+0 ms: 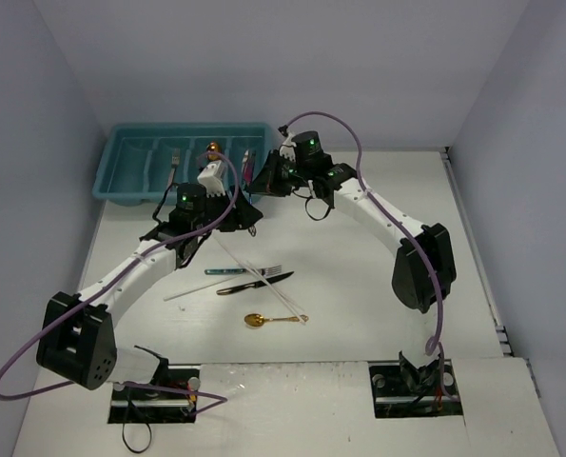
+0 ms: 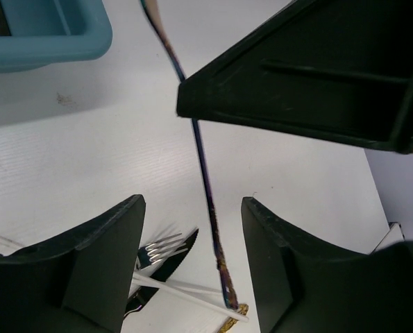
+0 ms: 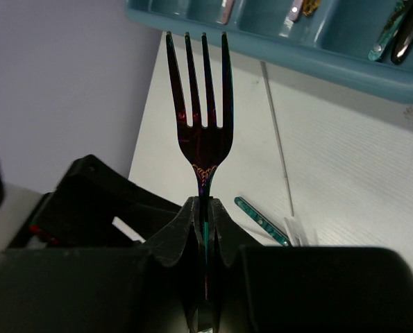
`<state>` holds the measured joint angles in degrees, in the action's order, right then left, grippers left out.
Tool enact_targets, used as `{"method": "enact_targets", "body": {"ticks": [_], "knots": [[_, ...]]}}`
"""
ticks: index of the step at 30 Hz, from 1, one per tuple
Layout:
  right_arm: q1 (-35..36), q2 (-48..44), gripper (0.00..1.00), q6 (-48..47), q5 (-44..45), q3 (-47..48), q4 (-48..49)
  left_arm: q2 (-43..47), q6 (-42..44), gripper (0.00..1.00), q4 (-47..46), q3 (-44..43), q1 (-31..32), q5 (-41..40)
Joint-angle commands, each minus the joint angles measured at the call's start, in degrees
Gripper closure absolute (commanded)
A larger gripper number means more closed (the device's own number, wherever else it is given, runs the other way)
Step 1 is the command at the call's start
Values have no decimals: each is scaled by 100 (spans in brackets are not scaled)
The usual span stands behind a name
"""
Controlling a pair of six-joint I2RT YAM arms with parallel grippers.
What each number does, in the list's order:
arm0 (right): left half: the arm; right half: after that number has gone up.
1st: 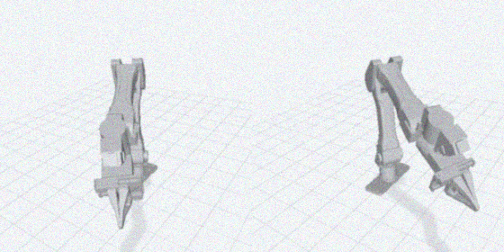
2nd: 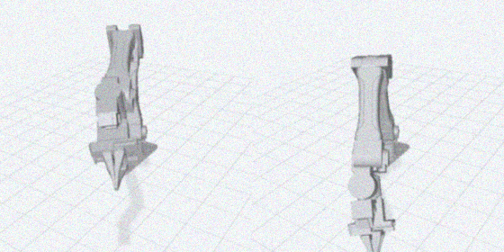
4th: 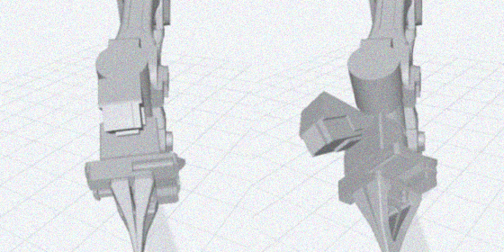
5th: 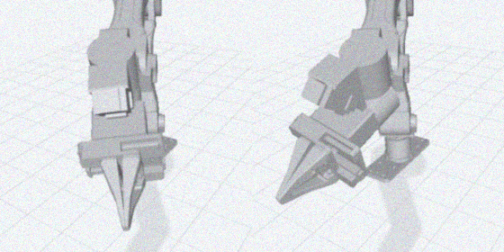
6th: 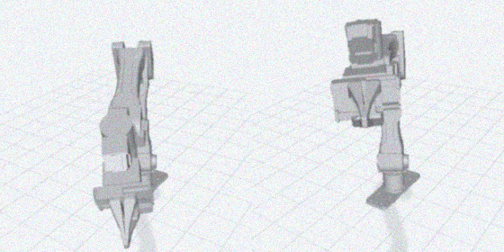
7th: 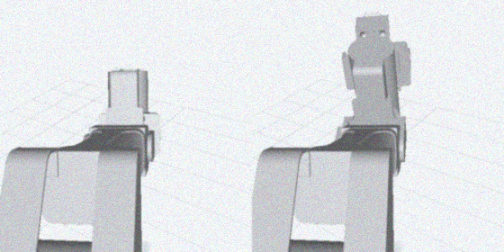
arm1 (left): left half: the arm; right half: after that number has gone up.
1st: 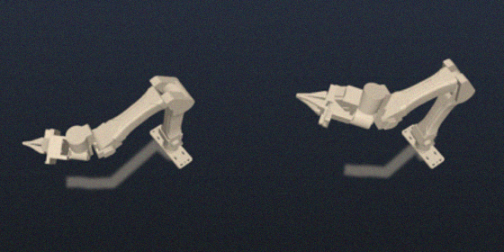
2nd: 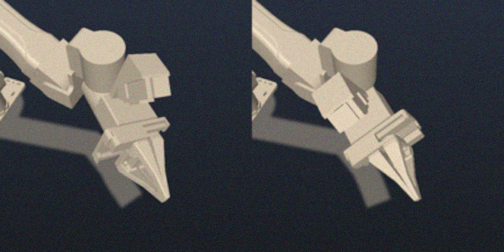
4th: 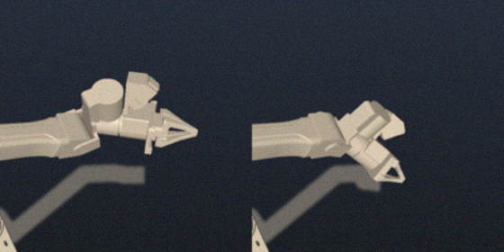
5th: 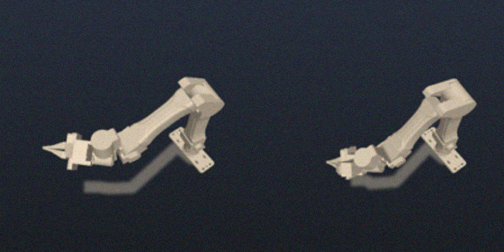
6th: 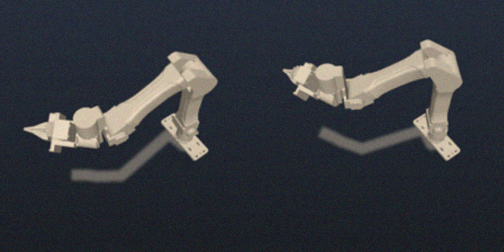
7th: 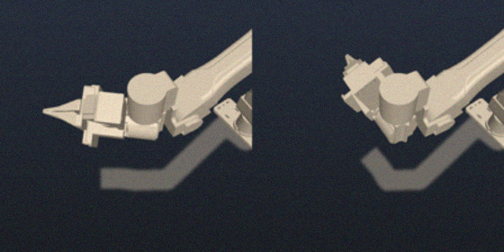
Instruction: Sort the eating utensils into containers
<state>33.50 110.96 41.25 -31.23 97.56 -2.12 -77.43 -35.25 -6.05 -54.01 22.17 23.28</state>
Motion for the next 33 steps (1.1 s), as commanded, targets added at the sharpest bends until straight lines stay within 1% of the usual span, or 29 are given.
{"method": "enact_targets", "body": {"ticks": [1,3,4,8,9,11,12,14,15,16,17,20,23,25,27,30,32,33], "knots": [[153,-532,100,175,-302,33,579,68,312,50,-291,-156,4,223],[192,-558,100,113,-339,26,607,62,342,55,-291,-171,-3,229],[220,-575,100,111,-357,-2,619,67,366,59,-297,-200,-3,264],[245,-575,100,126,-402,-161,675,118,417,84,-294,-250,-3,397],[245,-569,100,129,-422,-179,695,135,428,92,-297,-244,-3,431],[245,-558,100,138,-451,-185,722,193,448,99,-291,-233,-3,469],[230,-540,90,108,-498,-138,739,249,444,100,-255,-223,-17,458],[172,-489,60,11,-633,13,781,379,414,100,-121,-205,-81,411],[115,-468,47,-52,-696,102,776,411,368,100,-12,-226,-154,400],[39,-468,38,-162,-753,187,774,432,342,100,167,-282,-334,430],[-45,-478,31,-296,-808,272,774,447,327,100,379,-356,-566,479],[-488,-608,22,-535,-996,438,757,380,498,100,937,-563,-1153,788],[-819,-804,16,-805,-1138,226,736,155,1157,100,1557,-1194,-1822,834],[-1103,-977,15,-1059,-1192,-42,703,-403,1770,100,2417,-1887,-2143,633],[-1333,-1129,15,-1365,-1176,-310,671,-913,2284,100,3002,-2848,-2520,375],[-1475,-1368,14,-1680,-1047,-710,634,-1744,2707,100,3401,-3591,-2796,334],[-1514,-1482,14,-1831,-1006,-953,615,-2144,2935,100,3459,-4181,-2911,329],[-1521,-1505,14,-1847,-984,-1005,600,-2415,3031,100,3517,-4331,-2912,279]]}}
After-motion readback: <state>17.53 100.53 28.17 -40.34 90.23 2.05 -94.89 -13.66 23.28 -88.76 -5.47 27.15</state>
